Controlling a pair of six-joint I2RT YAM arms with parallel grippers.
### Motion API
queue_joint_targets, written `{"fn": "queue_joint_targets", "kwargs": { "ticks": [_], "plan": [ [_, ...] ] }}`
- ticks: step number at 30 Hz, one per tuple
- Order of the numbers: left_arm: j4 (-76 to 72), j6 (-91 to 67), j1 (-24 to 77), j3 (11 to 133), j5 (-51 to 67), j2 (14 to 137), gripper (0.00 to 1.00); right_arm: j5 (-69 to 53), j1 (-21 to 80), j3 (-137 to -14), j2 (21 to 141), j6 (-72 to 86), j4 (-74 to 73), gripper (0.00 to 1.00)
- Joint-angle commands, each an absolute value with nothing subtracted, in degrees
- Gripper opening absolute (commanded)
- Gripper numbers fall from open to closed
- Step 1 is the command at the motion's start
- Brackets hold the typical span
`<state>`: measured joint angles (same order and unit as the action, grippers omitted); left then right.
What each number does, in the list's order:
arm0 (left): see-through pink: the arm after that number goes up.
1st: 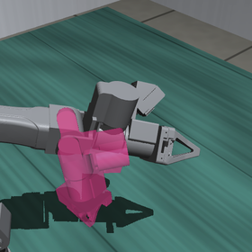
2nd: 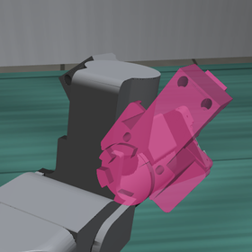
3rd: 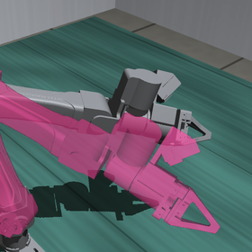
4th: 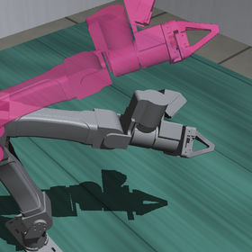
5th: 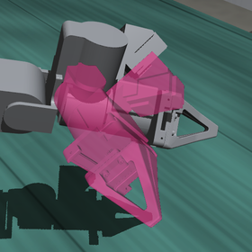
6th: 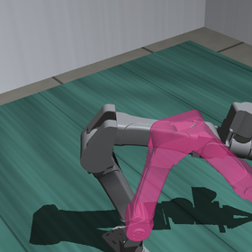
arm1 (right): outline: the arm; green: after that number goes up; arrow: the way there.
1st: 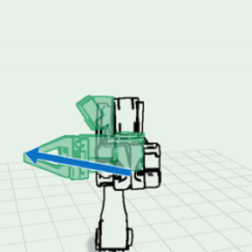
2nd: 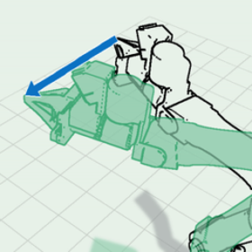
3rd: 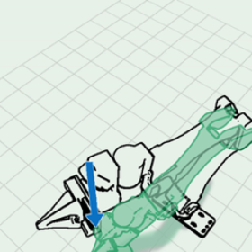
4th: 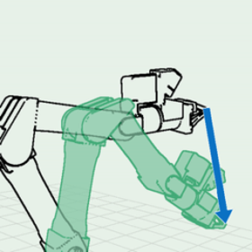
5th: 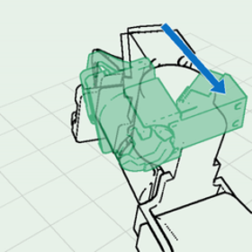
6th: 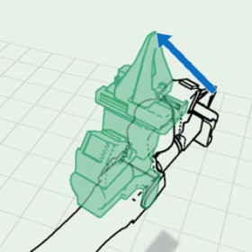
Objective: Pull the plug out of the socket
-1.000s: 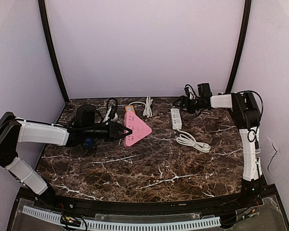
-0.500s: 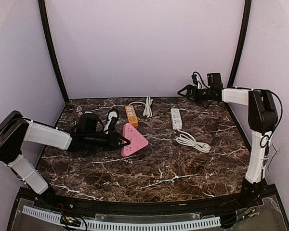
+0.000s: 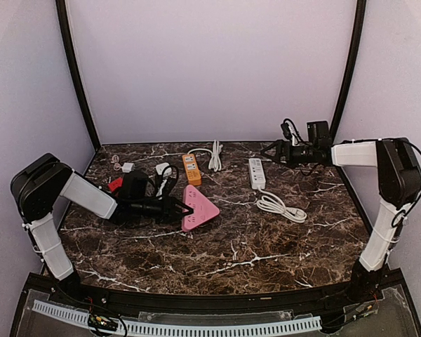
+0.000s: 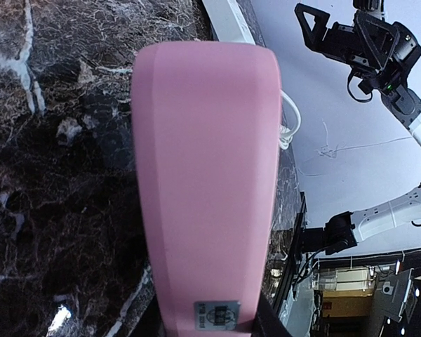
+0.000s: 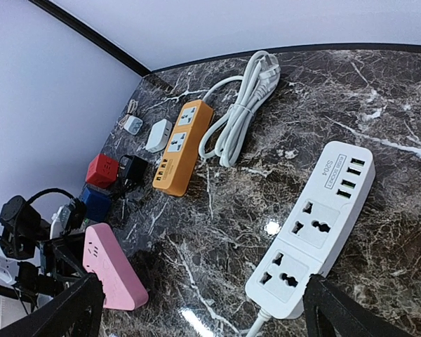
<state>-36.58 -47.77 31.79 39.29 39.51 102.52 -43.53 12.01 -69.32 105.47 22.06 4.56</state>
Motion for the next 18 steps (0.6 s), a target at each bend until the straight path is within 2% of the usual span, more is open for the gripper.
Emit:
{"fn": "queue_joint_targets", "kwargs": {
  "ticks": [1,5,13,16,18],
  "plan": [
    [-33.0,-48.7,30.7,38.4,37.6,105.2,0.24,-44.7,12.4,-66.8,102.8,23.3,9.0,0.99],
    [-29.9,-47.7,29.9,38.0,35.5,105.7,0.41,-44.8,12.6,-65.3,102.4,23.1,9.5,0.99],
    [-25.6,-45.1,29.4,38.3,32.8,106.1,0.59,-45.4,12.7,-63.1,102.9,23.5,11.1,0.99],
    [-22.9,-42.9,29.4,38.6,31.0,103.9,0.73,-45.5,12.7,-62.7,102.1,23.3,11.0,0.99],
    [-19.6,-40.5,29.7,39.3,28.5,100.8,0.78,-45.5,12.7,-62.1,101.2,23.0,10.8,0.99]
  ]
}}
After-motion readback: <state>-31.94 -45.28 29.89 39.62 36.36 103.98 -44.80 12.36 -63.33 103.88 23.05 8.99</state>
